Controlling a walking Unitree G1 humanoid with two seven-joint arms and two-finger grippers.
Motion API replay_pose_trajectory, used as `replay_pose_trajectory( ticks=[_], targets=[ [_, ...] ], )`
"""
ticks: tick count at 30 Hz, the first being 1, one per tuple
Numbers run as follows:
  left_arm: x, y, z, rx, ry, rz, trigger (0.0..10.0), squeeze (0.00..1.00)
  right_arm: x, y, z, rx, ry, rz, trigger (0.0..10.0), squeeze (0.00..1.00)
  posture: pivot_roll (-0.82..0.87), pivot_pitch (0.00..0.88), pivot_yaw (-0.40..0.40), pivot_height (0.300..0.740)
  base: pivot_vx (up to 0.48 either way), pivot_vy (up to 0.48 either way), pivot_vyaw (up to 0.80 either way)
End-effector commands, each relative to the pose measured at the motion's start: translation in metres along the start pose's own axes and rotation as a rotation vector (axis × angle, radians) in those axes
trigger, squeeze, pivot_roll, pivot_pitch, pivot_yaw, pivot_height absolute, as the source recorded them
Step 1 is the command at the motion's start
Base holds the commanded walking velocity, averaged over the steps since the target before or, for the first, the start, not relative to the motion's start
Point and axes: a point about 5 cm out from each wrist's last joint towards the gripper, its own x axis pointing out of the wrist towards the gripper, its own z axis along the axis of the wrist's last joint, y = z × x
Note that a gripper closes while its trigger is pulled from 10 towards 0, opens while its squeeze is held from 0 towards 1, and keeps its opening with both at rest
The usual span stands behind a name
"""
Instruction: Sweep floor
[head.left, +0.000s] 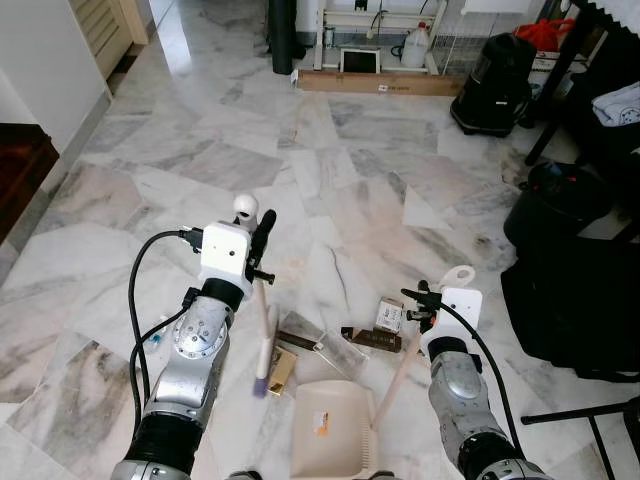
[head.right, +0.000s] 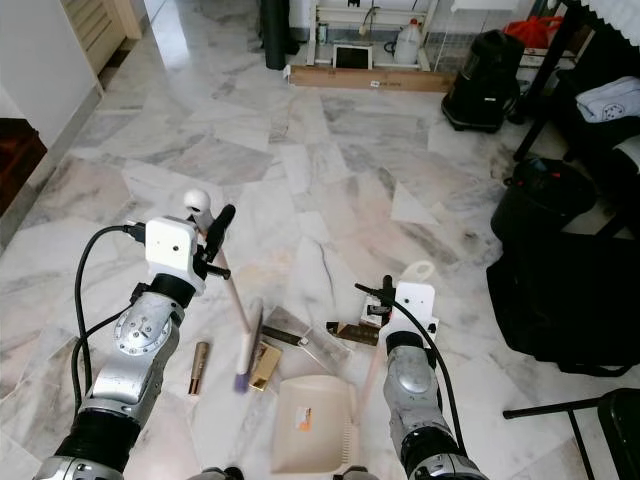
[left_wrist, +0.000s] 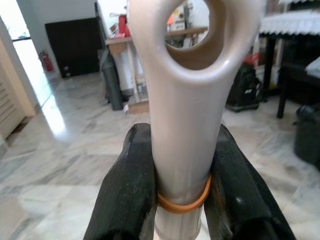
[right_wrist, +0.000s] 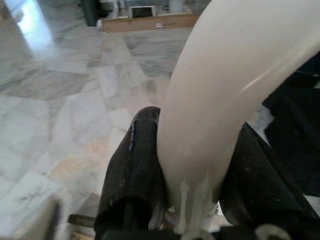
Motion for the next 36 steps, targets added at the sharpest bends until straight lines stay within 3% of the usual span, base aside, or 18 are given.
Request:
replay_pose_trajectory(
  ticks=[1,36],
  targets=[
    [-0.003,0.003,-0.001,0.034,-0.01,0.0,10.0,0.0,-0.001,-0.009,0.001,-0.017,-0.017,-0.044,10.0,0.0,0.02,0.173,-0.031,0.74,0.0,0.0,0.0],
    [-0.007,-0.004,-0.017,0.003,0.047,-0.041,10.0,0.0,0.0,-0.019,0.01,-0.051,-0.097,-0.143,10.0,0.0,0.03,0.171,-0.027,0.74,0.0,0.0,0.0]
  ],
)
